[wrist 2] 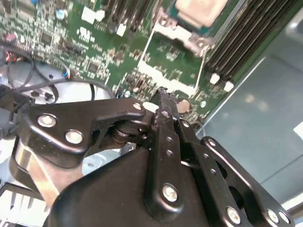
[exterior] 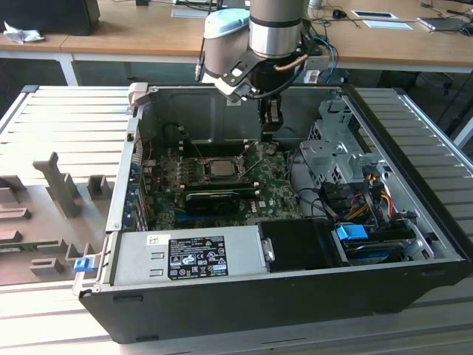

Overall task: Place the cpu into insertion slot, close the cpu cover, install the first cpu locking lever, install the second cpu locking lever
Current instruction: 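Close the cpu cover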

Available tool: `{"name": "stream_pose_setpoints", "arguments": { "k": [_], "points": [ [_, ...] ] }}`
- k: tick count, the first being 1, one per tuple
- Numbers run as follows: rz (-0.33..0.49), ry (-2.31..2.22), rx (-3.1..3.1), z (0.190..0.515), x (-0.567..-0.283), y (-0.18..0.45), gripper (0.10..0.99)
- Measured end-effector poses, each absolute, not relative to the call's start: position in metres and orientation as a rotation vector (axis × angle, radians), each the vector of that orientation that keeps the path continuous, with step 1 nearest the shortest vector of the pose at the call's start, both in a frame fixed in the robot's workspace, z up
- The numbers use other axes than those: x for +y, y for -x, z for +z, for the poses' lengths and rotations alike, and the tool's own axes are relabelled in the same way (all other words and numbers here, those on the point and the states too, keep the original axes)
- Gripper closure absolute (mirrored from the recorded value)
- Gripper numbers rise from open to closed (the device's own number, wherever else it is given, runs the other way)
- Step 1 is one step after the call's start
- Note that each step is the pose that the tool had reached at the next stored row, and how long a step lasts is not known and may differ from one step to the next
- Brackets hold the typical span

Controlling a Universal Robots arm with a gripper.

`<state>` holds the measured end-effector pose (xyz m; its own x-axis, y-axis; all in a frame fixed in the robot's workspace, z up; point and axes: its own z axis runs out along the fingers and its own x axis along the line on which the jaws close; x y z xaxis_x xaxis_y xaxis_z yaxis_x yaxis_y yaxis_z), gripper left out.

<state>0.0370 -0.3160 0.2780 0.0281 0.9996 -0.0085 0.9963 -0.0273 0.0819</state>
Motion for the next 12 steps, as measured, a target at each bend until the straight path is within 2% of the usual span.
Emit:
{"name": "stream_pose_setpoints", "arguments": {
  "k": [12],
  "points": [
    [0.053,-2.196,2.178,0.254,-0.316,-0.055,0.98]
  ]
}}
